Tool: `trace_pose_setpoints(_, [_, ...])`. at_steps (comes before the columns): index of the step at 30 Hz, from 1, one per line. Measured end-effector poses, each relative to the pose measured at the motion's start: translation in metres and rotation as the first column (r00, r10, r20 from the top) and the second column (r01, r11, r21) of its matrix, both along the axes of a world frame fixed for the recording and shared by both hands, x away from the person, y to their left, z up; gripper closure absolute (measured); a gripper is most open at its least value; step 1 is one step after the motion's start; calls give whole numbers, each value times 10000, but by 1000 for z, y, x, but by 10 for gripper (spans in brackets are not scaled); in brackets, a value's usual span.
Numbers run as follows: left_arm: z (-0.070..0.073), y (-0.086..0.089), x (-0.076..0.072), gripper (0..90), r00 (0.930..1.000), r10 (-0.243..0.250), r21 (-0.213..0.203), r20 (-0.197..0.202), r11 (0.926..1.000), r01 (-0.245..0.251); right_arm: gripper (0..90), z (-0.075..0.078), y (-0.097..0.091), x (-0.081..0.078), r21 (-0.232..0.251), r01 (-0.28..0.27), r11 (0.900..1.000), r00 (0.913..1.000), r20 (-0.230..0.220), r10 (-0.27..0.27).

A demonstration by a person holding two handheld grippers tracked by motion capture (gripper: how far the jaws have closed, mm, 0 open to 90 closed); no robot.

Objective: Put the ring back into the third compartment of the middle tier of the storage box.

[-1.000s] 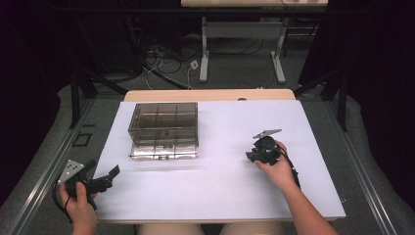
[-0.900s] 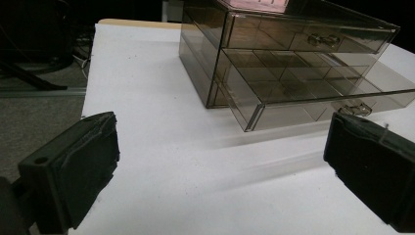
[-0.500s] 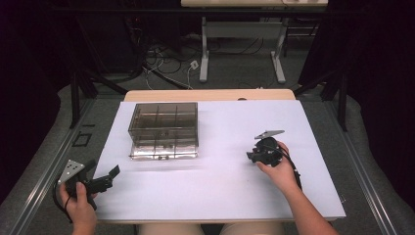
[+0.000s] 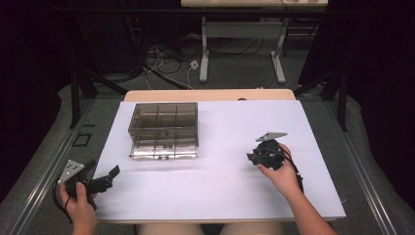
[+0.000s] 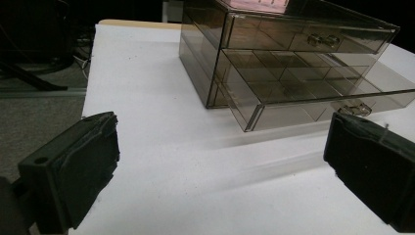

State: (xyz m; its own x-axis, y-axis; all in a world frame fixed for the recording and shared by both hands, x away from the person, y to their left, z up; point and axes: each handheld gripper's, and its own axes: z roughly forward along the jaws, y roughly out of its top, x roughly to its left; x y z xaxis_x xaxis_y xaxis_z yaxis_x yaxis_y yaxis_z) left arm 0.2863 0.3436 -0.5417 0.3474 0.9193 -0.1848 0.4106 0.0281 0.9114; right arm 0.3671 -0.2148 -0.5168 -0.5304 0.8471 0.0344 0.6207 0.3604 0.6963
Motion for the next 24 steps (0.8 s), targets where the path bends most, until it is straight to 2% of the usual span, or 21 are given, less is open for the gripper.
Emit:
trace_pose_setpoints(10, [0,0,0,4,10000,-6,12,3,10000,6,665,2,0,-7,-58,-16,10000,9999,130,17])
trace_pose_setpoints(24, [0,0,0,4,10000,-21,14,16,10000,21,665,16,6,-14,129,-102,9999,9992,397,97])
